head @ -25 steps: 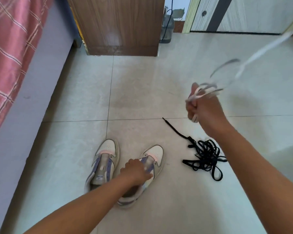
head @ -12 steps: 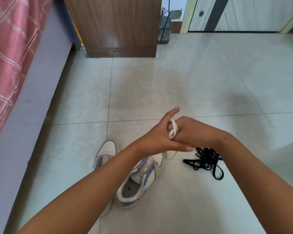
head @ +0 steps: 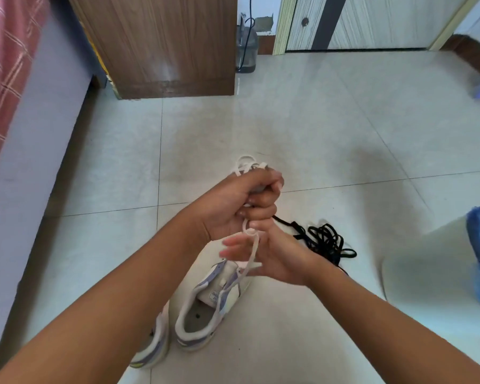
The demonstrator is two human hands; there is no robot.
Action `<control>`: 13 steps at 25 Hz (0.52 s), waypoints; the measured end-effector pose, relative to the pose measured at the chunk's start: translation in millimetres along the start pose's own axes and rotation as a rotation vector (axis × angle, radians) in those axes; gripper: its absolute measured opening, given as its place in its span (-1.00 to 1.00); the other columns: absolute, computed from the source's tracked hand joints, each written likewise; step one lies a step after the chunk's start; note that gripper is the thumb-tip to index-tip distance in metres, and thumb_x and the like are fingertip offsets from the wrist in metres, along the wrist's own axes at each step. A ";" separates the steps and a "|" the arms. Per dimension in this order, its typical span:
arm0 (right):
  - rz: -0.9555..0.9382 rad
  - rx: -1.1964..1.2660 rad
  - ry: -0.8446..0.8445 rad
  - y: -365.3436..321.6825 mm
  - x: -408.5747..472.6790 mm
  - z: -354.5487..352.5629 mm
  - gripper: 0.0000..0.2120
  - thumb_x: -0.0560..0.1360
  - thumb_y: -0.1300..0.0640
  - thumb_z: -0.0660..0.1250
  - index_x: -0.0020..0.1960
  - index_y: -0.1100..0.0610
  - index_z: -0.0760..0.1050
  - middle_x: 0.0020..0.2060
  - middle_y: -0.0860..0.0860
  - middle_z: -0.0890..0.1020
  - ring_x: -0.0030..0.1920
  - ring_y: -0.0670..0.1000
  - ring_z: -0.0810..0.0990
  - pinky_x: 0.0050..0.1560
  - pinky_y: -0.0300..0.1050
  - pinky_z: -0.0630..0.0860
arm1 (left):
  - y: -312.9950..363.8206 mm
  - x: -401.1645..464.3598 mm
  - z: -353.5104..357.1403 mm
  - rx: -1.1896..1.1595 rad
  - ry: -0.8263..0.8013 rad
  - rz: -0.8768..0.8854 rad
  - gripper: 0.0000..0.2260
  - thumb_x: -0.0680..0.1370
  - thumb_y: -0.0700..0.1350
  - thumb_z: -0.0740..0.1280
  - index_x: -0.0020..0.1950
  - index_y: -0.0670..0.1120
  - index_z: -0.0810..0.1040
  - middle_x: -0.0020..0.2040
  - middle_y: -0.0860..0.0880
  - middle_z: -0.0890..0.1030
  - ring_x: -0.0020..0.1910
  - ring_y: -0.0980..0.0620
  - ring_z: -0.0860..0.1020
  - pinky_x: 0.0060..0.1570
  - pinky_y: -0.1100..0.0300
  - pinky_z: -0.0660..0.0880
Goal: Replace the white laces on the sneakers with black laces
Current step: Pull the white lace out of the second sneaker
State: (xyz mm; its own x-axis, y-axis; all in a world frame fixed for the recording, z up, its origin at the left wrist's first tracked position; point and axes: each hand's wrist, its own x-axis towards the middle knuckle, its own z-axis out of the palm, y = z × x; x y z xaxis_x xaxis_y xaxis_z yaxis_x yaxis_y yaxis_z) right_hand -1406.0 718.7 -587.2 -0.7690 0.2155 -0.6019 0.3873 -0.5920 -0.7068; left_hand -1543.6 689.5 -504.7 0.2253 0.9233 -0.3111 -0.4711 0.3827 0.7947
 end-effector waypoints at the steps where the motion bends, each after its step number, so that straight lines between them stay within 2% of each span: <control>1: 0.038 0.114 -0.095 8.0 -3.9 13.0 -0.22 0.55 -0.33 -0.20 -0.22 0.19 0.60 -0.20 0.16 0.67 0.05 0.14 0.60 0.29 0.14 0.39 | 6.0 3.0 0.9 0.105 0.079 0.007 -0.76 0.60 -0.15 0.15 -0.27 -0.12 0.41 -0.52 0.05 0.17 -0.62 0.15 0.13 -0.57 0.31 0.20; 2: 0.034 0.210 -0.112 12.9 -12.3 19.7 -0.26 0.55 -0.32 -0.12 -0.42 0.20 0.49 -0.42 0.16 0.58 -0.13 0.14 0.60 0.23 0.14 0.45 | 10.2 4.1 -1.2 0.283 0.164 0.015 -0.78 0.61 -0.15 0.17 -0.24 -0.12 0.40 -0.51 0.05 0.21 -0.61 0.13 0.16 -0.55 0.28 0.23; 3: -0.012 0.261 -0.069 12.0 -24.9 19.8 -0.34 0.54 -0.27 0.00 -0.52 0.17 0.36 -0.53 0.12 0.44 -0.27 0.10 0.53 0.16 0.14 0.50 | 12.5 3.1 -4.3 0.520 0.224 0.014 -0.83 0.60 -0.14 0.20 -0.19 -0.11 0.39 -0.49 0.04 0.27 -0.58 0.11 0.22 -0.52 0.25 0.28; 4: -0.090 0.277 0.036 5.3 -39.1 16.4 -0.41 0.51 -0.20 0.13 -0.56 0.13 0.27 -0.54 0.09 0.36 -0.31 0.07 0.47 0.12 0.14 0.53 | 12.9 0.8 -8.1 0.790 0.245 -0.020 -0.89 0.59 -0.13 0.22 -0.12 -0.09 0.38 -0.44 0.04 0.33 -0.54 0.10 0.27 -0.48 0.21 0.32; 6: -0.239 0.374 0.353 -5.7 -65.5 1.1 -0.50 0.47 -0.11 0.23 -0.54 0.12 0.28 -0.41 0.10 0.44 -0.20 0.08 0.53 0.10 0.17 0.55 | 3.8 -1.8 -5.1 1.224 0.142 -0.123 -0.97 0.60 -0.16 0.17 0.02 -0.05 0.33 -0.29 0.01 0.40 -0.40 0.05 0.36 -0.35 0.19 0.35; 7: -0.292 0.476 0.458 -6.7 -77.5 -9.4 -0.53 0.50 -0.10 0.22 -0.50 0.13 0.32 -0.29 0.10 0.52 -0.09 0.10 0.59 0.07 0.19 0.56 | -4.7 1.1 7.1 1.375 0.034 -0.124 -0.91 0.59 -0.21 0.13 0.07 -0.07 0.32 -0.20 -0.01 0.42 -0.31 0.00 0.41 -0.28 0.16 0.35; 8: -0.326 0.599 0.490 -7.3 -90.7 -15.2 -0.55 0.53 -0.09 0.19 -0.45 0.13 0.36 -0.19 0.09 0.57 -0.02 0.11 0.61 0.02 0.19 0.57 | -14.2 6.5 26.5 1.511 -0.094 -0.095 -0.84 0.57 -0.27 0.12 0.12 -0.09 0.33 -0.08 -0.04 0.43 -0.18 -0.04 0.45 -0.20 0.12 0.37; 9: -0.323 0.702 0.463 -5.5 -102.0 -16.0 -0.57 0.56 -0.07 0.16 -0.40 0.12 0.43 -0.15 0.10 0.59 -0.04 0.11 0.63 -0.04 0.14 0.59 | -24.6 13.5 51.3 1.662 -0.193 -0.042 -0.80 0.55 -0.28 0.12 0.16 -0.10 0.34 0.03 -0.05 0.41 -0.05 -0.06 0.46 -0.12 0.12 0.36; 11: -0.270 0.820 0.424 4.6 -124.2 -15.0 -0.65 0.53 0.05 0.17 -0.30 0.15 0.60 -0.18 0.12 0.64 -0.16 0.07 0.65 -0.17 -0.04 0.61 | -42.9 31.6 103.4 1.965 -0.321 0.198 -0.78 0.56 -0.20 0.14 0.20 -0.06 0.35 0.15 -0.03 0.38 0.12 -0.04 0.41 -0.06 0.16 0.24; 13: -0.285 0.875 0.487 16.6 -153.8 -21.8 -0.70 0.47 0.15 0.19 -0.21 0.25 0.66 -0.16 0.15 0.66 -0.18 0.06 0.67 -0.17 -0.11 0.60 | -53.2 45.5 144.7 2.068 -0.393 0.437 -0.81 0.57 -0.09 0.15 0.18 -0.02 0.36 0.14 -0.01 0.37 0.15 -0.03 0.35 -0.05 0.15 0.12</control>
State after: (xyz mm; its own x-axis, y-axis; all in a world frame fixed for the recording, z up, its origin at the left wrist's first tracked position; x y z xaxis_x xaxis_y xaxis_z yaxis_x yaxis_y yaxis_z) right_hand -1270.2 692.6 -514.5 -0.4099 0.6108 -0.6774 -0.4302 -0.7843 -0.4469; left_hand -1384.9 706.5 -485.8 0.6356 0.7628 -0.1185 0.7715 -0.6221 0.1333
